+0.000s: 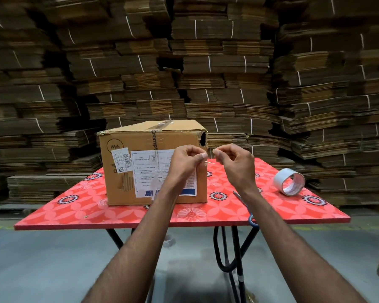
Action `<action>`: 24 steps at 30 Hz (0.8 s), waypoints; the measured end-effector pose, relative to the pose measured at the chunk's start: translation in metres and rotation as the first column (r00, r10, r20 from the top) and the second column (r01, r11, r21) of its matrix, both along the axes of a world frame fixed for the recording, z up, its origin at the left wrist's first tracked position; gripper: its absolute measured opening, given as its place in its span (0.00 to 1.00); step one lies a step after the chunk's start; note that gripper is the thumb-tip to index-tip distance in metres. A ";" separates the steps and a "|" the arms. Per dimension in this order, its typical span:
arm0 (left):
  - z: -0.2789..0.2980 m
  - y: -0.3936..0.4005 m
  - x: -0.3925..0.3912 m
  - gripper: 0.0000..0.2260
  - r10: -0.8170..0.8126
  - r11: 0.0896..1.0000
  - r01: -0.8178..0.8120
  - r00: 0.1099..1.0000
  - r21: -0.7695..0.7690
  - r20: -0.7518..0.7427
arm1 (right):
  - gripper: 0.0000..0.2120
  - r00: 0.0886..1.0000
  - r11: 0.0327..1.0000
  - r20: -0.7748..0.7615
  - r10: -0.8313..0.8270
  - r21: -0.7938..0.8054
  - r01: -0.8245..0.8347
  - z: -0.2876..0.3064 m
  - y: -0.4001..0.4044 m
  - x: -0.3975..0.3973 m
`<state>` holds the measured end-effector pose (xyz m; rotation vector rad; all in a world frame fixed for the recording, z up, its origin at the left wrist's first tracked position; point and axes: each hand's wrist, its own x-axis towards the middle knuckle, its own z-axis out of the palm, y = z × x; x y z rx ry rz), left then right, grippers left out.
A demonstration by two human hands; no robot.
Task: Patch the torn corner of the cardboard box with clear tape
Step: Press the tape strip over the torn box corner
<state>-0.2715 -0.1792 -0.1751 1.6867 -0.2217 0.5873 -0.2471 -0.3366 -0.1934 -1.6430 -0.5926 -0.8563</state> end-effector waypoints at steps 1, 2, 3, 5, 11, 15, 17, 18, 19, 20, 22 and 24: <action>0.002 0.001 0.001 0.04 0.019 1.000 -0.019 1.000 0.010 0.016 | 0.02 1.000 1.000 -0.009 0.009 0.023 -0.008 0.002 0.001 0.002; 0.005 0.001 0.001 0.05 0.030 0.999 -0.030 0.999 0.010 0.023 | 0.02 1.000 0.999 -0.013 0.013 0.040 -0.012 0.004 0.002 0.004; 0.008 0.003 0.001 0.05 0.035 0.999 -0.036 0.999 0.011 0.029 | 0.02 1.000 0.999 -0.013 0.013 0.051 -0.012 0.007 0.002 0.006; 0.015 0.006 0.000 0.05 0.049 0.998 -0.050 0.998 0.029 0.039 | 0.03 1.000 0.998 -0.013 0.013 0.062 -0.012 0.012 0.005 0.010; 0.035 0.012 0.016 0.06 0.159 0.986 -0.162 0.986 0.046 0.055 | 0.03 0.997 0.993 -0.052 0.050 0.112 -0.044 0.027 0.018 0.028; 0.042 0.003 0.024 0.06 0.339 0.927 -0.351 0.935 0.130 0.107 | 0.04 0.996 0.992 -0.087 0.019 0.124 -0.008 0.031 0.025 0.042; 0.041 -0.001 0.029 0.07 0.400 0.895 -0.419 0.906 0.154 0.140 | 0.03 0.996 0.993 -0.094 0.004 0.117 0.007 0.032 0.027 0.046; 0.040 -0.003 0.031 0.08 0.426 0.877 -0.450 0.891 0.169 0.158 | 0.03 0.996 0.993 -0.094 0.000 0.115 0.011 0.032 0.027 0.048; 0.039 -0.005 0.033 0.08 0.451 0.858 -0.480 0.874 0.184 0.179 | 0.03 0.996 0.994 -0.090 -0.005 0.111 0.015 0.032 0.028 0.050; 0.038 -0.007 0.034 0.08 0.471 0.839 -0.506 0.859 0.198 0.199 | 0.03 0.996 0.994 -0.084 -0.012 0.103 0.021 0.031 0.027 0.051; 0.036 -0.010 0.037 0.08 0.513 0.795 -0.562 0.823 0.228 0.243 | 0.03 0.997 0.995 -0.069 -0.027 0.089 0.034 0.031 0.028 0.054; 0.035 -0.011 0.039 0.08 0.544 0.755 -0.605 0.793 0.253 0.273 | 0.02 0.998 0.995 -0.064 -0.029 0.097 0.035 0.030 0.029 0.057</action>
